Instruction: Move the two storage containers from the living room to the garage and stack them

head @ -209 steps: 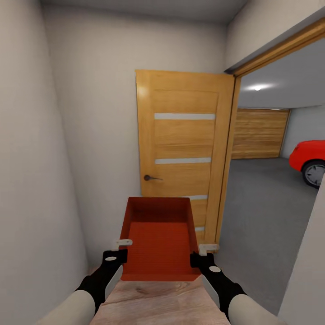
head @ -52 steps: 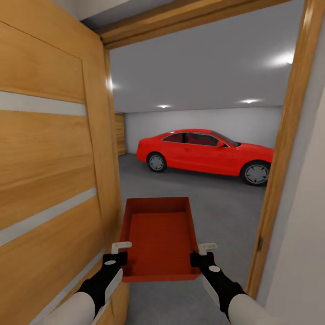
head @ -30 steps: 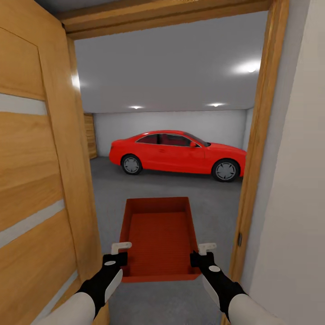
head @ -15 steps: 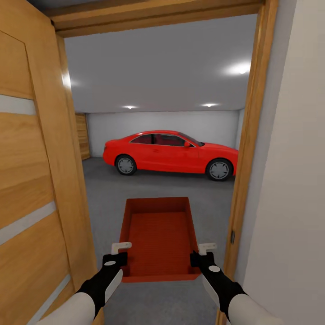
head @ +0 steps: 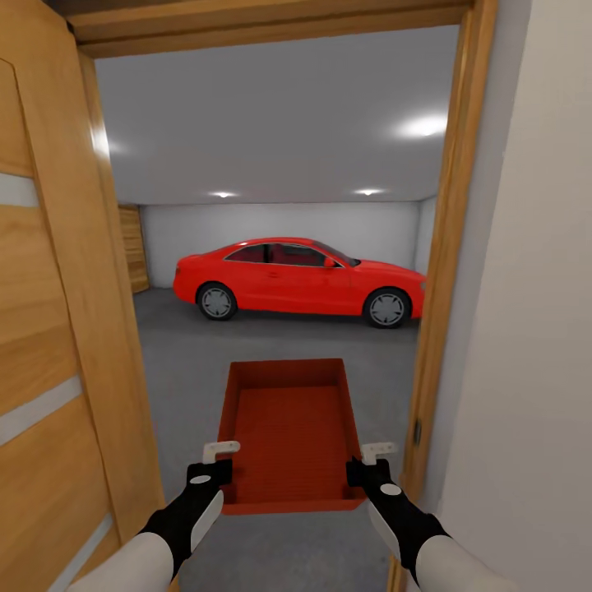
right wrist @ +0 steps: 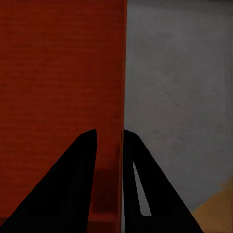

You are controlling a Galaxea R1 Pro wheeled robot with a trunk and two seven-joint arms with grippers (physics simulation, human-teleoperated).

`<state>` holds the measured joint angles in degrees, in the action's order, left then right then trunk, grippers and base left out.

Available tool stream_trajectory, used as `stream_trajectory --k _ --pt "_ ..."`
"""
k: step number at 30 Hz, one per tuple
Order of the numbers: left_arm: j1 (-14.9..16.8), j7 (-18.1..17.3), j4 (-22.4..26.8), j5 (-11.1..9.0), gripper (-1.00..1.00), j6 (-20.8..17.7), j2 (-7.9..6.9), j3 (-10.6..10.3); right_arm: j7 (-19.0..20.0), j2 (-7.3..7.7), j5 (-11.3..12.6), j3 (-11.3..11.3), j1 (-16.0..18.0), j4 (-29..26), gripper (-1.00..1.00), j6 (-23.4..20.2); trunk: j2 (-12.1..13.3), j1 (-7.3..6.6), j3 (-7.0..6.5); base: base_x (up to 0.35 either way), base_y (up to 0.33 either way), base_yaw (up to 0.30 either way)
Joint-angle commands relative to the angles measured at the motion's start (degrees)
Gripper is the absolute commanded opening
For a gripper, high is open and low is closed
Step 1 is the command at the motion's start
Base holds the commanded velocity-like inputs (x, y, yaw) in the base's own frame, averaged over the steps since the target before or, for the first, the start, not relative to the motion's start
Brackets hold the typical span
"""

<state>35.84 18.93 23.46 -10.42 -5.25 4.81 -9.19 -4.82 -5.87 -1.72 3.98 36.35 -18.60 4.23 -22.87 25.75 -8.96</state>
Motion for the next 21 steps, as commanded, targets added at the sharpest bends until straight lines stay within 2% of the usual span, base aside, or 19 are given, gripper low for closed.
stream_trajectory --k 1,21 --pt "0.03 0.58 0.36 0.22 -1.0 0.15 -1.03 2.68 0.17 0.07 3.04 -0.35 0.03 0.15 -1.0 0.06 -0.05 0.04 0.02 0.148 0.144 -0.006" --pt "0.04 0.58 0.36 0.23 -1.0 0.15 -1.02 2.68 0.17 0.12 3.04 -0.38 0.03 0.16 -1.0 0.13 -0.05 0.04 0.02 0.154 0.151 -0.001"
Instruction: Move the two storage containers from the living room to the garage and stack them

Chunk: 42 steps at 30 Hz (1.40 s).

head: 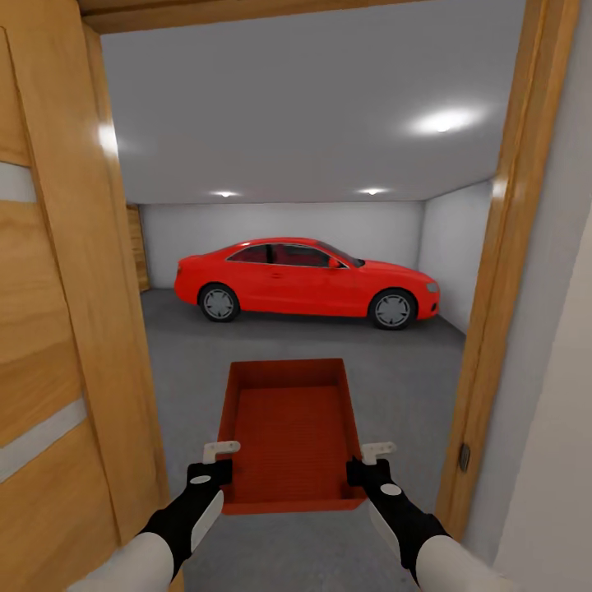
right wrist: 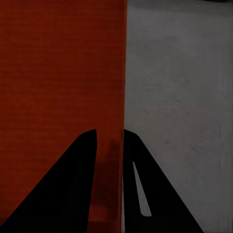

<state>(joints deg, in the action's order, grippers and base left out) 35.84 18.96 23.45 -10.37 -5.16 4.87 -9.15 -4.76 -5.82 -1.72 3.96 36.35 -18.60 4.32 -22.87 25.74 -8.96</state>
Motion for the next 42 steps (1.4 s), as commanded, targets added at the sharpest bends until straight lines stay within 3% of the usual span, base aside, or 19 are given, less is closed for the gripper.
stream_trajectory --k 1,22,42 --pt "0.04 0.55 0.37 0.18 -1.0 0.06 -1.08 2.64 0.1 0.08 3.04 -0.36 0.04 0.15 -1.0 0.03 -0.05 0.04 0.02 0.155 0.152 -0.069" --pt "0.02 0.44 0.37 0.15 -1.0 0.06 -1.09 2.64 0.1 0.02 3.04 -0.36 0.04 0.14 -1.0 -0.01 -0.05 0.04 0.02 0.045 0.03 -0.173" --pt "0.03 0.11 0.37 0.26 -1.0 0.04 -1.1 2.64 0.1 0.02 3.04 -0.36 0.04 0.14 -1.0 0.0 -0.05 0.04 0.02 0.311 0.031 -0.001"
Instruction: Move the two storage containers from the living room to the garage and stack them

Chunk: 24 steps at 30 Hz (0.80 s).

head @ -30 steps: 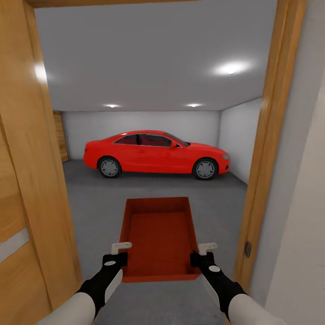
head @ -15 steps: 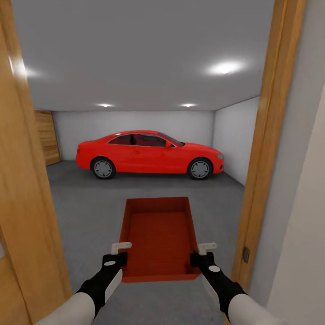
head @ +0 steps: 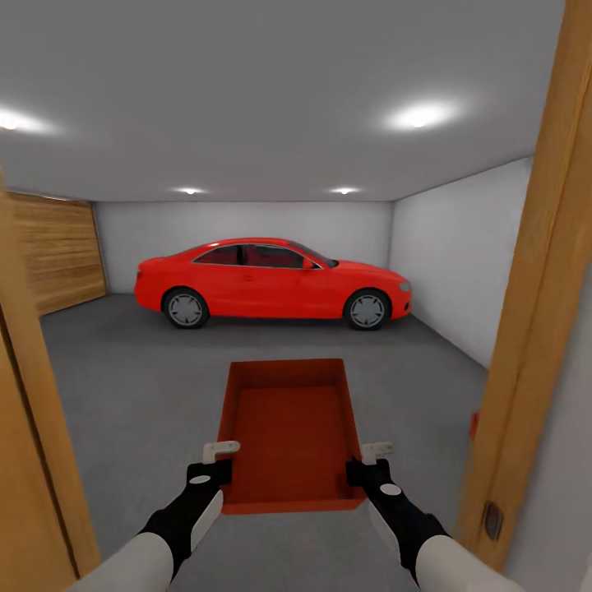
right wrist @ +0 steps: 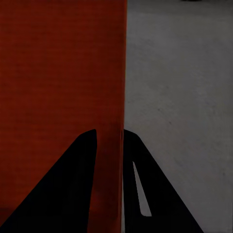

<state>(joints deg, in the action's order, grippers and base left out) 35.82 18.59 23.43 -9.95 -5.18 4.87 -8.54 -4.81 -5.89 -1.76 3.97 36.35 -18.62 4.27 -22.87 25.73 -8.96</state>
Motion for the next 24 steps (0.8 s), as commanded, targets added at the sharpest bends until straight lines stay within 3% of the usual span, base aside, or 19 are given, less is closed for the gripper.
stream_trajectory --k 1,6,24 --pt "0.04 0.51 0.39 -0.16 -1.0 0.07 -1.09 2.03 0.15 0.09 3.08 -0.37 0.03 0.16 -1.0 0.04 -0.05 0.06 0.02 0.322 0.148 0.0" --pt "0.06 0.69 0.39 -0.23 -1.0 0.08 -1.09 2.03 0.15 0.09 3.08 -0.37 0.03 0.16 -1.0 0.08 -0.05 0.06 0.02 0.243 0.107 0.0" --pt "0.06 1.1 0.39 -0.25 -1.0 0.08 -1.09 2.03 0.15 0.09 3.08 -0.37 0.03 0.17 -1.0 0.13 -0.05 0.06 0.02 0.06 0.041 0.0"
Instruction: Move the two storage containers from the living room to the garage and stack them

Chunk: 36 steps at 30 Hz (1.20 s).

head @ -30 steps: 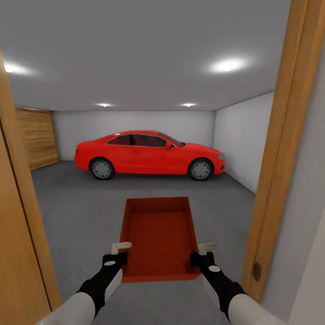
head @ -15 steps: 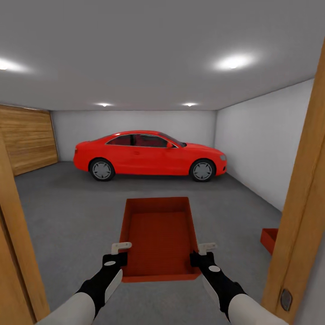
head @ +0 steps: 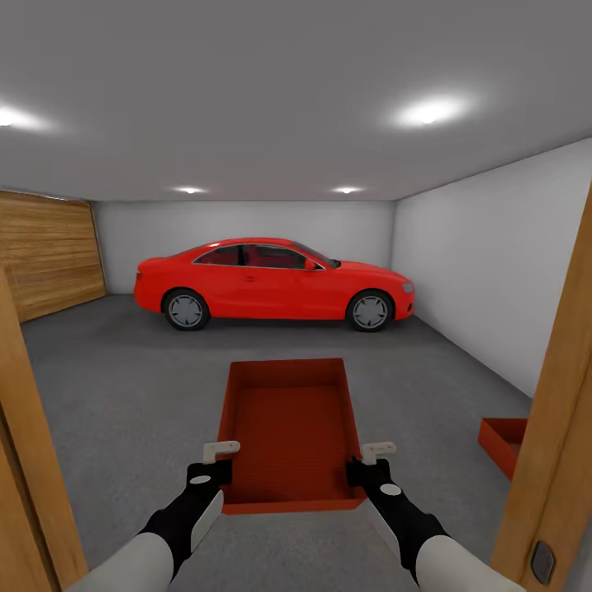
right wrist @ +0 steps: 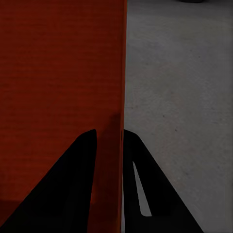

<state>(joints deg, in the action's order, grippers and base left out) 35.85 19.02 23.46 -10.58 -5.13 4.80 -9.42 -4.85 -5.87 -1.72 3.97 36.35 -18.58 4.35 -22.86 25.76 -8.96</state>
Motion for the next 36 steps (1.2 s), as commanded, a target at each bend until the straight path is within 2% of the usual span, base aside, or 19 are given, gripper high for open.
stream_trajectory --k 1,8,36 --pt "0.03 0.67 0.36 0.37 -1.0 0.03 -1.02 2.91 0.19 0.07 3.04 -0.37 0.03 0.14 -1.0 0.04 -0.05 0.02 0.02 0.007 0.005 0.0" --pt "0.01 0.5 0.36 0.3 -1.0 -0.05 -1.02 2.91 0.19 0.07 3.04 -0.37 0.03 0.13 -1.0 0.04 -0.05 0.02 0.02 0.097 0.001 0.0" --pt "0.03 0.37 0.36 0.3 -1.0 -0.05 -1.11 2.87 0.1 0.07 3.04 -0.37 0.03 0.13 -1.0 0.04 -0.05 0.02 0.02 0.317 0.0 0.0"
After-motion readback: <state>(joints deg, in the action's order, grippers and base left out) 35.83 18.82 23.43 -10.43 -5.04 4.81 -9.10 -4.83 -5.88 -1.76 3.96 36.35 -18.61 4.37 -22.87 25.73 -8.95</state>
